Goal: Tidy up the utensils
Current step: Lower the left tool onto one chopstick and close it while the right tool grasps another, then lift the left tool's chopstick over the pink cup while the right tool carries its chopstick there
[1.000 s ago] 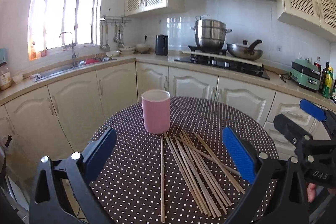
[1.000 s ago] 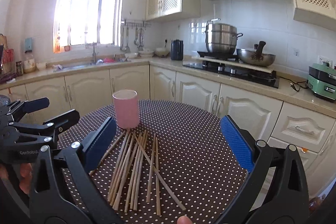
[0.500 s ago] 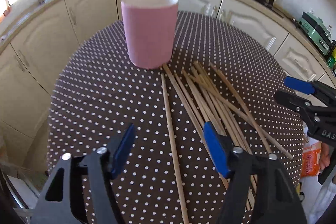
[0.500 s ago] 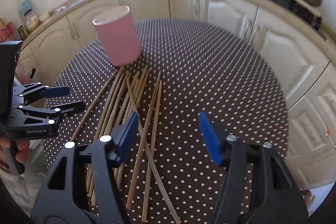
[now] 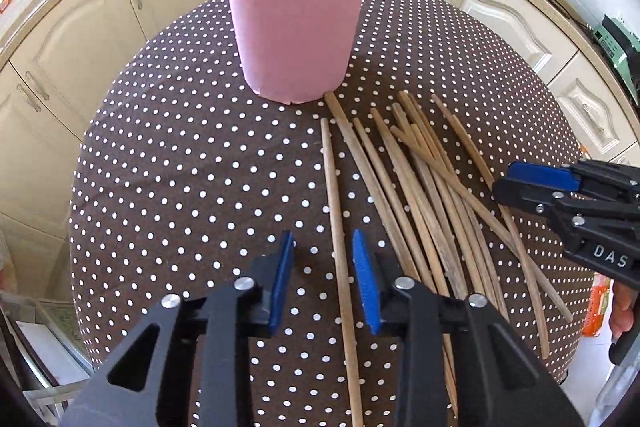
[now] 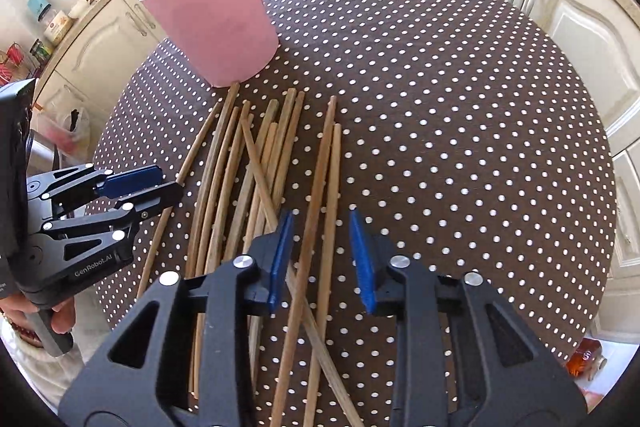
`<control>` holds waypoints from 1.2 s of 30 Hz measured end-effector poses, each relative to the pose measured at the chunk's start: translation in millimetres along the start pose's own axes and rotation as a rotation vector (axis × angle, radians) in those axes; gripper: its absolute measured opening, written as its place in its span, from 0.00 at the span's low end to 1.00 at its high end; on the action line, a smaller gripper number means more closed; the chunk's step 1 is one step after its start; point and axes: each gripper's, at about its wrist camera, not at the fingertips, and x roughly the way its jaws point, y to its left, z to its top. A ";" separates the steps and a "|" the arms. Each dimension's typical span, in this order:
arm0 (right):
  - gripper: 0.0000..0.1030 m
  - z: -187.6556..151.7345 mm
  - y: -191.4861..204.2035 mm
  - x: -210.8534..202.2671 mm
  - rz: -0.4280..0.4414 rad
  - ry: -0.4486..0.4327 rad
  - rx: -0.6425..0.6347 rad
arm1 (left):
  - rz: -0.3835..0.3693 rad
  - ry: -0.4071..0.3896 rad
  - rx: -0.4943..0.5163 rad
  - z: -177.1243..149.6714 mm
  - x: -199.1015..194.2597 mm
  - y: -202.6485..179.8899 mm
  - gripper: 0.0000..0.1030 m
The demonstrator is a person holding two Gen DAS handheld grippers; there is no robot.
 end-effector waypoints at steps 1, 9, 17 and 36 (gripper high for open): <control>0.24 0.2 1.7 2.0 -0.007 0.008 -0.010 | 0.007 0.001 0.004 -1.7 1.4 -0.4 0.26; 0.08 7.2 7.6 16.0 -0.001 0.036 -0.007 | 0.039 -0.006 0.009 7.9 0.8 -8.4 0.07; 0.06 -1.3 -5.8 -3.1 0.032 0.009 0.001 | 0.000 -0.084 -0.021 4.6 -18.2 -6.6 0.06; 0.08 -0.1 -10.2 -9.7 0.011 0.057 -0.030 | -0.048 -0.187 -0.018 16.3 -58.8 -11.4 0.06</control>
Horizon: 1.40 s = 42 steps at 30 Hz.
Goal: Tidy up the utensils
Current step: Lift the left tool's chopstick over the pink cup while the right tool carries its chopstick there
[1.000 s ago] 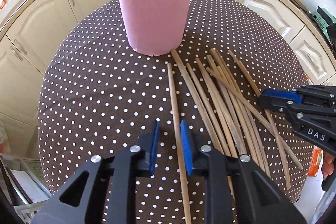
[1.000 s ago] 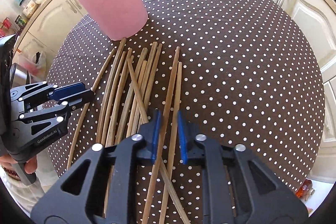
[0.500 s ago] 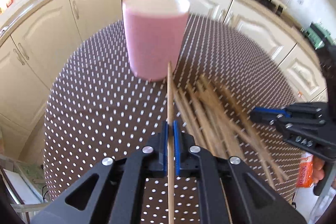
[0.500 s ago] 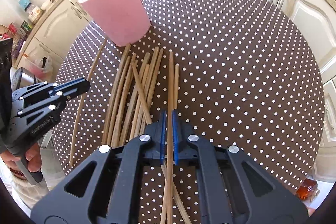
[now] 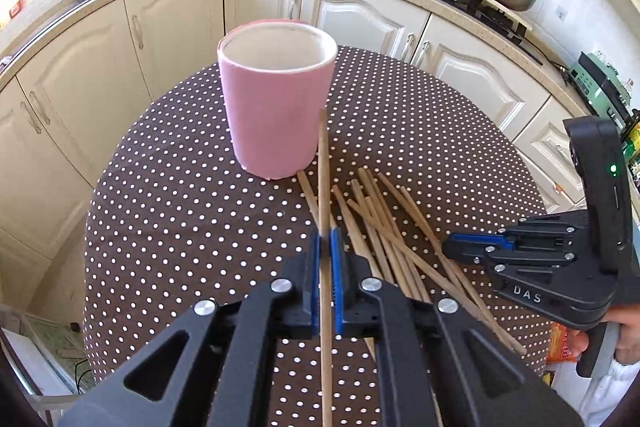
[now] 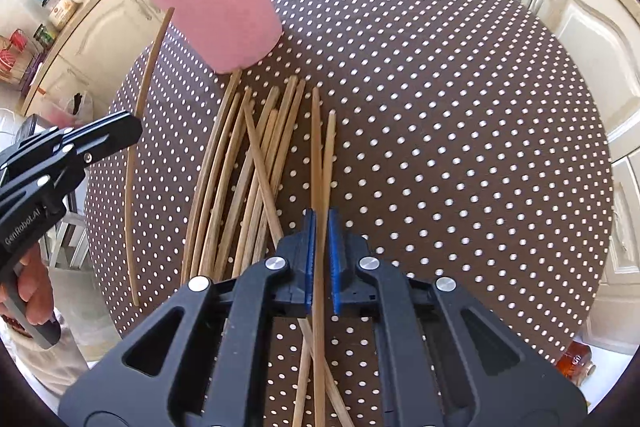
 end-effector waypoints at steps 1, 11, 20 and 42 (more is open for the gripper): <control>0.10 0.6 -0.1 0.5 -0.002 0.001 -0.001 | 0.004 0.000 -0.001 -0.9 1.1 0.3 0.06; 0.20 4.5 23.4 13.4 -0.049 0.005 -0.046 | -0.008 0.015 0.006 -1.8 9.1 0.5 0.06; 0.06 -6.9 23.7 6.3 -0.050 -0.014 -0.063 | -0.022 0.004 0.010 -0.6 4.4 1.2 0.06; 0.06 39.4 73.7 -144.3 0.071 -0.614 -0.105 | -0.106 -0.437 0.009 66.5 -98.6 -10.0 0.05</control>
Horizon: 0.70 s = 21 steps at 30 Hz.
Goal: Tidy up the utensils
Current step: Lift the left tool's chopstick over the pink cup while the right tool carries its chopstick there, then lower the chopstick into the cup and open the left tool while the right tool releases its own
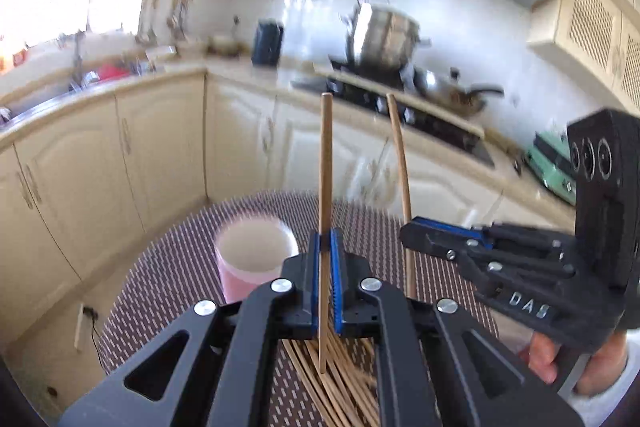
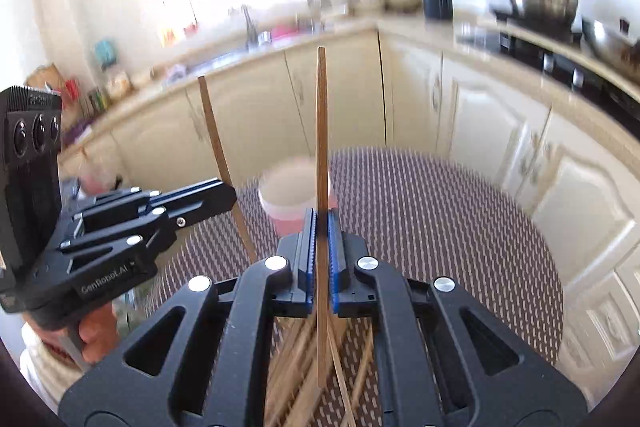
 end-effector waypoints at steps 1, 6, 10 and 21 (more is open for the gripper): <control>0.06 6.1 3.9 2.2 -0.008 -0.043 -0.006 | 0.007 -0.037 -0.007 8.1 -2.7 1.7 0.05; 0.06 29.4 15.4 16.3 -0.017 -0.206 0.002 | 0.026 -0.165 -0.066 38.3 -7.2 13.4 0.05; 0.06 43.4 21.9 21.7 -0.053 -0.319 -0.026 | 0.043 -0.236 -0.098 53.8 -6.4 21.2 0.05; 0.06 34.3 22.6 67.0 -0.065 -0.370 -0.024 | 0.121 -0.240 -0.061 47.1 25.5 28.8 0.05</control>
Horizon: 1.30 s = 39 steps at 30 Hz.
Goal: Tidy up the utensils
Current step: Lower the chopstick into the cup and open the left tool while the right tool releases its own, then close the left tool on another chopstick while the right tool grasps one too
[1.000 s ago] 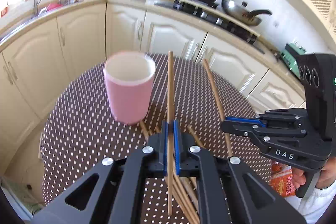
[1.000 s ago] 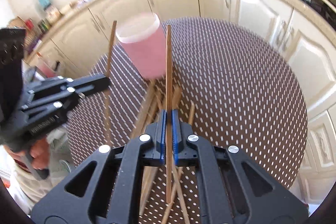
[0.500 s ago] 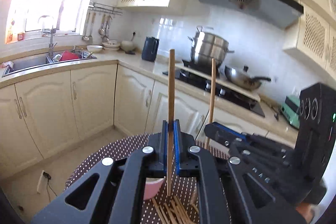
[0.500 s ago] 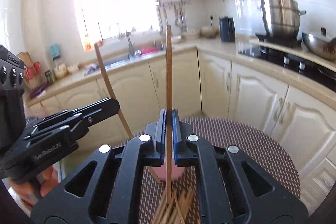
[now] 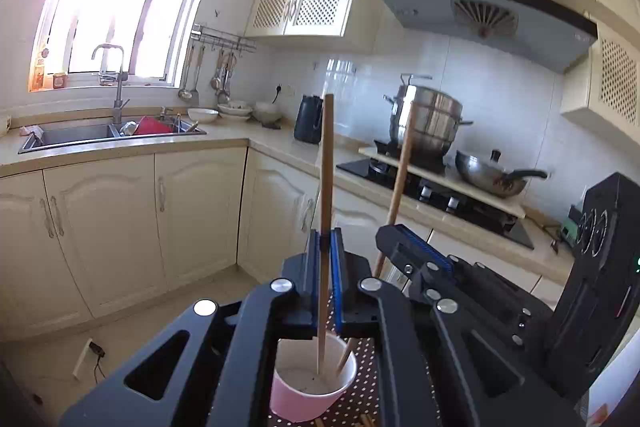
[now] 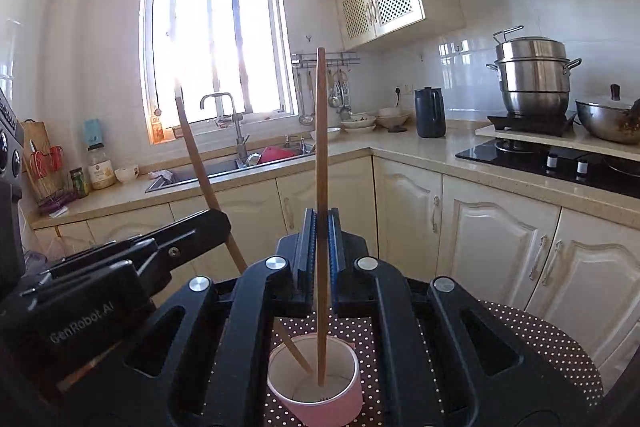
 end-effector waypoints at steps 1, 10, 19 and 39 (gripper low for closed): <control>0.06 -4.9 -1.9 3.9 0.001 0.017 0.001 | 0.000 0.015 0.000 -4.3 4.3 1.1 0.05; 0.07 -35.4 -10.5 4.0 -0.015 0.091 0.022 | 0.019 0.089 0.062 -31.7 15.1 0.7 0.06; 0.50 -38.0 -22.1 -19.9 -0.050 0.089 0.058 | 0.056 0.089 0.050 -37.2 -4.0 13.8 0.37; 0.51 -73.7 -41.4 -81.9 -0.103 0.343 -0.021 | 0.063 0.350 0.150 -94.8 -35.6 -19.5 0.53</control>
